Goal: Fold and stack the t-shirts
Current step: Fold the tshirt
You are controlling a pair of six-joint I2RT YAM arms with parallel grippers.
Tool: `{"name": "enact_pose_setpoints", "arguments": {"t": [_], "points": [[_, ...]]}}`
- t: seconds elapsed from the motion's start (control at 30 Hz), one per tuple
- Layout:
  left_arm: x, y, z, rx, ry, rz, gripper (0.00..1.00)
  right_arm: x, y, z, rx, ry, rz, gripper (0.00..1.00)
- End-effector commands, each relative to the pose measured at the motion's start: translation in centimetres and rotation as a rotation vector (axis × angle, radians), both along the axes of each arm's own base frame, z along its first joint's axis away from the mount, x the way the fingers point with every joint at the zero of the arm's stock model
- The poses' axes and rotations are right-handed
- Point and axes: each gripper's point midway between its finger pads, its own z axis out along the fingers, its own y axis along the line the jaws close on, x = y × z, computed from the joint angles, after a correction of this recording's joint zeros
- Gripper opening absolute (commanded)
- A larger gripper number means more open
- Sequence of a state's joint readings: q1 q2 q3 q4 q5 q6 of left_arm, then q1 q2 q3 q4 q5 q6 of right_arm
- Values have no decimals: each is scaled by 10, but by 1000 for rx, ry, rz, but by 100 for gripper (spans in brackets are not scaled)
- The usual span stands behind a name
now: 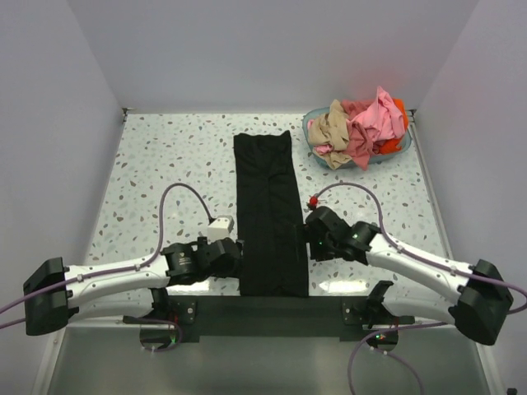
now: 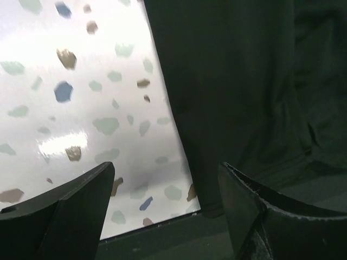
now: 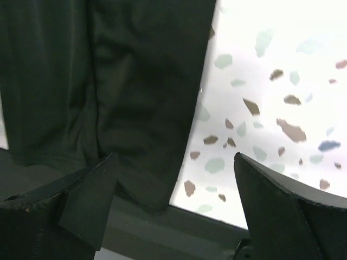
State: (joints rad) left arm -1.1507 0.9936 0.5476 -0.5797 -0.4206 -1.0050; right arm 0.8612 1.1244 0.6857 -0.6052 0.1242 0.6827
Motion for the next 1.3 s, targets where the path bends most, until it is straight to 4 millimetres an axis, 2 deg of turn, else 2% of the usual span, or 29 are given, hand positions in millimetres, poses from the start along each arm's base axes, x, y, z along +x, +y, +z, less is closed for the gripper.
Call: {"name": "enact_pose_setpoints", "arguments": {"t": [0.0,0.07,0.17,0.2,0.47,0.6,0.77,0.97,1.27], "points": [[-22,-12,-14,-69,92,-22,82,-9,-11,16,55,-34,-127,90],[-30,-10,-23,-57,121,-34,80,-20,-19,11,48,-9,-141,88],[-39,-15,-26,-70,148,-46,78,-32,-20,2,51,31,-146,85],[-41,-16,-26,-78,156,-41,78,-36,-22,-6,43,48,-147,81],[-45,-26,-24,-113,166,-45,78,-67,-12,-31,47,131,-127,67],[-44,-24,-28,-95,167,-32,77,-72,1,-36,76,138,-111,64],[-45,-23,-31,-91,177,-21,70,-83,13,-40,80,161,-92,61],[-47,-23,-35,-98,185,-14,65,-93,17,-47,81,170,-86,60],[-54,-32,-37,-118,203,-32,61,-97,23,-48,86,172,-78,54]]}}
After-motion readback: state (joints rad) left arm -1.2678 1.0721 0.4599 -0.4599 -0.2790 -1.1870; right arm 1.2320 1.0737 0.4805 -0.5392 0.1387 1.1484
